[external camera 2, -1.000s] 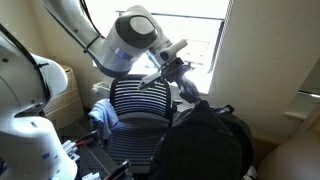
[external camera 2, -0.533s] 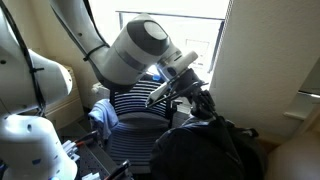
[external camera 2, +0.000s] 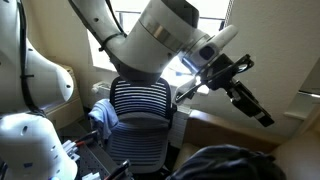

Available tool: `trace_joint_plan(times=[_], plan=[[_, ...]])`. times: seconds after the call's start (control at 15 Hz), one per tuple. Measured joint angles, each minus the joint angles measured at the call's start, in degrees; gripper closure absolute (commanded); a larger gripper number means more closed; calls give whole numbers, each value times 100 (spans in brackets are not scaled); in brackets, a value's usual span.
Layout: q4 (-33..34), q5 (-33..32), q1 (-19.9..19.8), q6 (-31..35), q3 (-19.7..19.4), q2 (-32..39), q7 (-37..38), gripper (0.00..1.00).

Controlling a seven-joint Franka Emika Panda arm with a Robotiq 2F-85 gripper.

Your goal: Remove the bag and the shirt from the chair and put them on the couch

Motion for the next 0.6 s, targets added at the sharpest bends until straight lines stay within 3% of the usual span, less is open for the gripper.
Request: trace_joint_plan(times=[0.6], plan=[[-17,4,42,-1,-15,-1,1,70]])
